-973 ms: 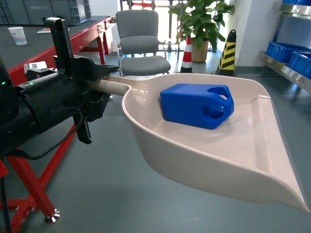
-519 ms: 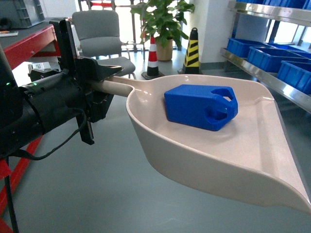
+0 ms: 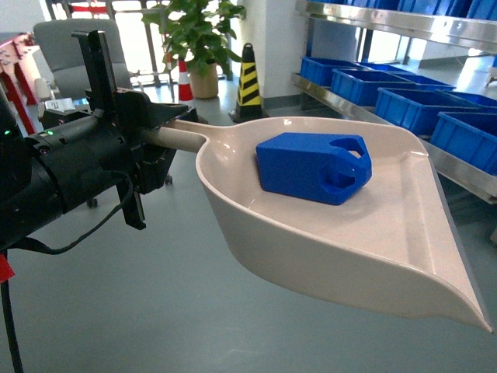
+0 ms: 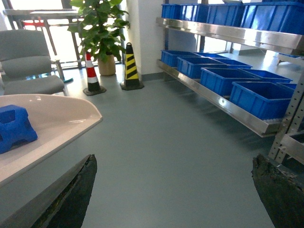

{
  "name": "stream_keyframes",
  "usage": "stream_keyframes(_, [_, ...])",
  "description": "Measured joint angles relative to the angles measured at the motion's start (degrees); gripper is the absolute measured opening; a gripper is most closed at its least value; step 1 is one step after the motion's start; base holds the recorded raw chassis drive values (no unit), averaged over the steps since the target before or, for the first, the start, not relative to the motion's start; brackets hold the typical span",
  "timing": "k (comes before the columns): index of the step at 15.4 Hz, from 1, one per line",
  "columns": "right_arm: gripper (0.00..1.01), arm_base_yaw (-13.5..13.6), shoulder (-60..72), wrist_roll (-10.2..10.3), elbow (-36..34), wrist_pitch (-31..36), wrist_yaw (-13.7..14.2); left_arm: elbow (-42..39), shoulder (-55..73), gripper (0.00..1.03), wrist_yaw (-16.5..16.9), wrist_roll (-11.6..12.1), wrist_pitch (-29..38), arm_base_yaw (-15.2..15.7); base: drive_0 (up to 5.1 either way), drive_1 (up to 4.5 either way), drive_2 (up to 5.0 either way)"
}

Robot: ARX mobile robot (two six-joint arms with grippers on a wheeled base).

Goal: Place part in tray to right shelf

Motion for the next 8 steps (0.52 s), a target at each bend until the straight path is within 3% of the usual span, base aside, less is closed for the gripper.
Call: stream_keyframes(8, [0.98,0.0,0.0,0.0,0.0,0.0,0.0,0.0,0.0,0.13,0.1,0.0,0.0,-0.1,-1.7,-1.71,-1.7])
